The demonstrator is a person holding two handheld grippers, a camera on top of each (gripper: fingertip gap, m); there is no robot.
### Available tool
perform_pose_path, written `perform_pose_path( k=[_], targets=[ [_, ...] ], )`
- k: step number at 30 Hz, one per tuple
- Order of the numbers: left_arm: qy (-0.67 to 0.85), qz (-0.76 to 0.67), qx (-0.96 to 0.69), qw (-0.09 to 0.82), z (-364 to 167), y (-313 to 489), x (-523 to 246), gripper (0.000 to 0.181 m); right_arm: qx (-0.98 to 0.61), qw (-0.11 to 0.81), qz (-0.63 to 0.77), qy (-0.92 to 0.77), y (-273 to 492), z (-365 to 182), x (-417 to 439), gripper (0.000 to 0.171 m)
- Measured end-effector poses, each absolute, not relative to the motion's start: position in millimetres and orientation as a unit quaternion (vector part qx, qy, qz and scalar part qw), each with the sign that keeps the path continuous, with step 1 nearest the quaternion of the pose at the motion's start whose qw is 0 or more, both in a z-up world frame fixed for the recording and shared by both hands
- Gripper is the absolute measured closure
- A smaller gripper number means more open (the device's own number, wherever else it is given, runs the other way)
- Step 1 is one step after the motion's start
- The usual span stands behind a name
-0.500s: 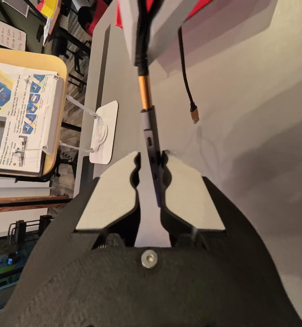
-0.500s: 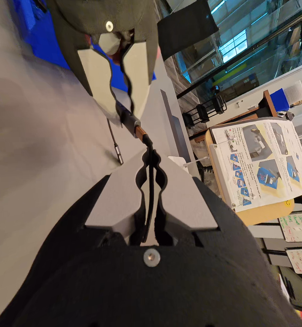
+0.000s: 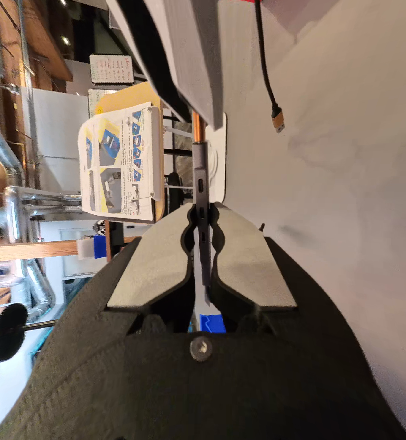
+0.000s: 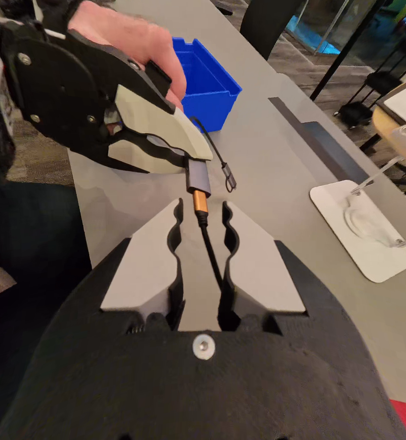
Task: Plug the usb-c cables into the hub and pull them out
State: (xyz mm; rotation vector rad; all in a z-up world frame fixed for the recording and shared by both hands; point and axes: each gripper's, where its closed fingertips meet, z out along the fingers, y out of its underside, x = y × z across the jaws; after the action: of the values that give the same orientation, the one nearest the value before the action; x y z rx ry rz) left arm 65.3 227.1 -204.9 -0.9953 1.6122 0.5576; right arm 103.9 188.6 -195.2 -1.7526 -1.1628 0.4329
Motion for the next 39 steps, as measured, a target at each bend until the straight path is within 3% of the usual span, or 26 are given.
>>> perform_pose_path(
  k=[5,11,16,19,31,39],
  targets=[
    [0.676,0.260,-0.393,0.567,-198.1,221.6,70.9,0.172,-0.746,0.407,0.257,-0.461,182.7,-211.7,99.6,0.163],
    [0.673,0.243,-0.400,0.573,-197.7,221.2,72.4,0.172,-0.734,0.408,0.302,-0.452,179.3,-207.7,98.9,0.164],
    [0.689,0.159,-0.436,0.557,-204.9,214.9,73.1,0.170,-0.713,0.419,0.320,-0.463,177.9,-203.6,99.0,0.166],
    [0.714,0.054,-0.475,0.511,-210.9,200.5,70.6,0.157,-0.693,0.422,0.325,-0.486,174.0,-203.3,99.8,0.171],
    [0.715,-0.196,-0.537,0.401,-210.1,162.3,61.7,0.137,-0.628,0.429,0.306,-0.572,158.0,-209.9,86.6,0.171],
    [0.701,-0.283,-0.558,0.343,-242.9,153.6,71.8,0.138,-0.573,0.442,0.303,-0.620,143.8,-204.9,70.1,0.171]
  ],
)
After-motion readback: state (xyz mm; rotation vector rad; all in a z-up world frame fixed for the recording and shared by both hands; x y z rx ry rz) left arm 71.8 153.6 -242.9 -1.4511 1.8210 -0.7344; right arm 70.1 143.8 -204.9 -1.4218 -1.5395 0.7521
